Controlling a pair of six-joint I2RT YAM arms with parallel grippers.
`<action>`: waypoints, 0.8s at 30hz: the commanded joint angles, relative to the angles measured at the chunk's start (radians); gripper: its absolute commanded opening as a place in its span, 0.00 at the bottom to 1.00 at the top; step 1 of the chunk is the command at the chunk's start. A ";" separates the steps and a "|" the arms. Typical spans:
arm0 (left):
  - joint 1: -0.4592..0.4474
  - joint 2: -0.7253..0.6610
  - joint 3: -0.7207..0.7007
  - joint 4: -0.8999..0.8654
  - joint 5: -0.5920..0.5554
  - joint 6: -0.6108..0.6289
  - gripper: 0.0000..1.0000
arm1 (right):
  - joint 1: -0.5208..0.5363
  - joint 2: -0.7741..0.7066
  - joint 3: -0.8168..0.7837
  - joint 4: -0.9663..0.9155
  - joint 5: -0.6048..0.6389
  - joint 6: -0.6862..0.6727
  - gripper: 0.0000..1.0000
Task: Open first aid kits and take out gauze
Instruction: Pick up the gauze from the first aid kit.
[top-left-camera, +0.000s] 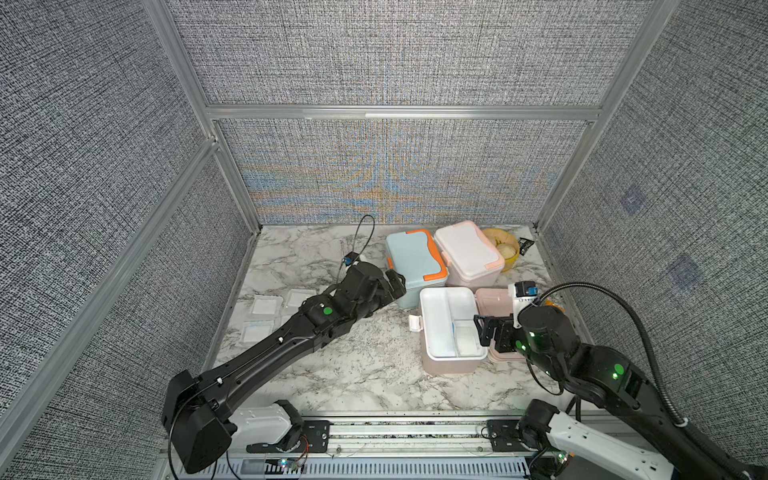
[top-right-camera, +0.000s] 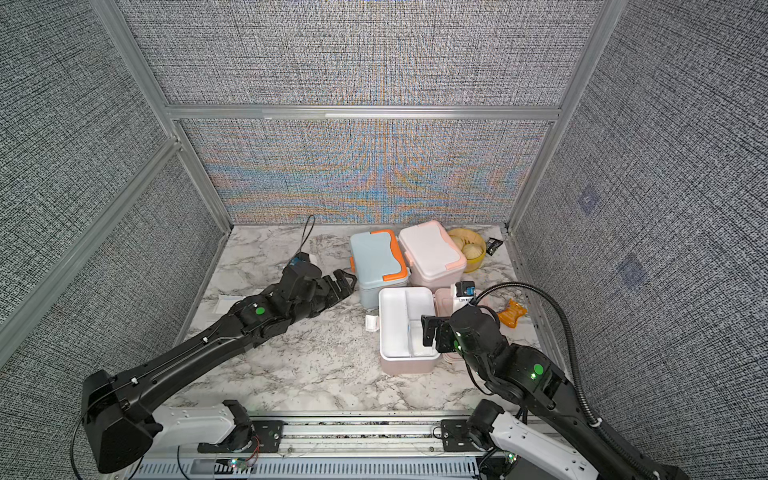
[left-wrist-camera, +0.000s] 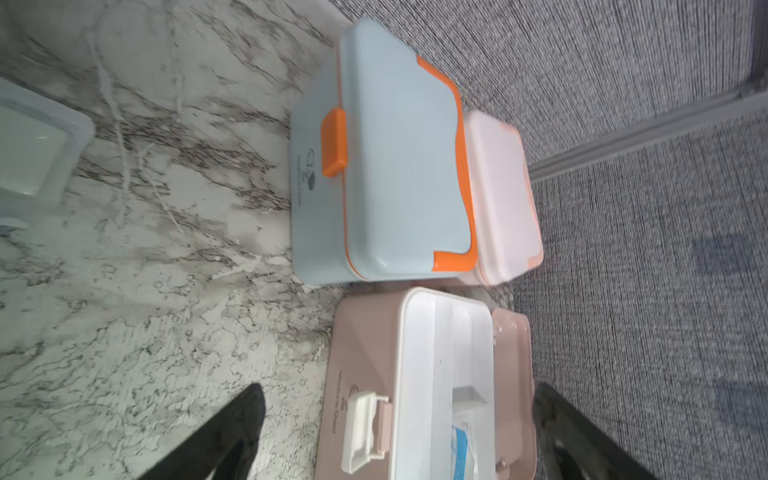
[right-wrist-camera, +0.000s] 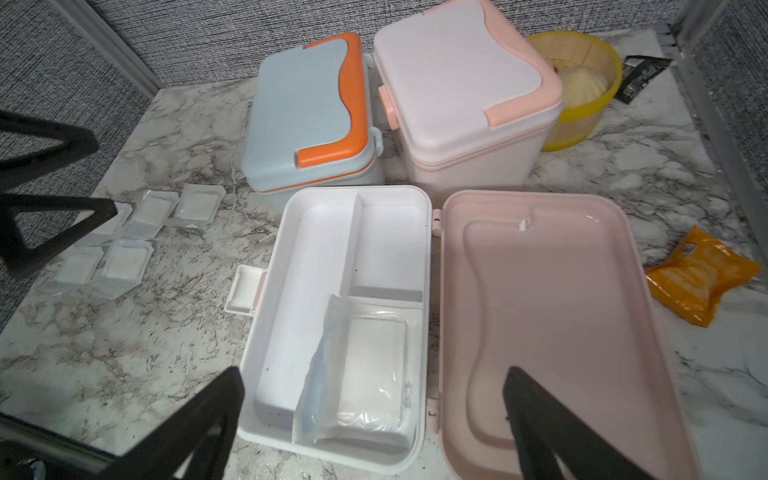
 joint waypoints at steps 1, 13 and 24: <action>-0.080 0.040 0.051 -0.046 -0.027 0.098 0.96 | -0.044 0.002 0.000 -0.061 -0.023 0.028 0.99; -0.361 0.348 0.406 -0.315 -0.178 0.202 0.79 | -0.314 0.036 -0.033 -0.114 -0.245 0.033 0.99; -0.418 0.615 0.662 -0.523 -0.177 0.184 0.62 | -0.459 -0.016 -0.099 -0.079 -0.389 0.004 0.99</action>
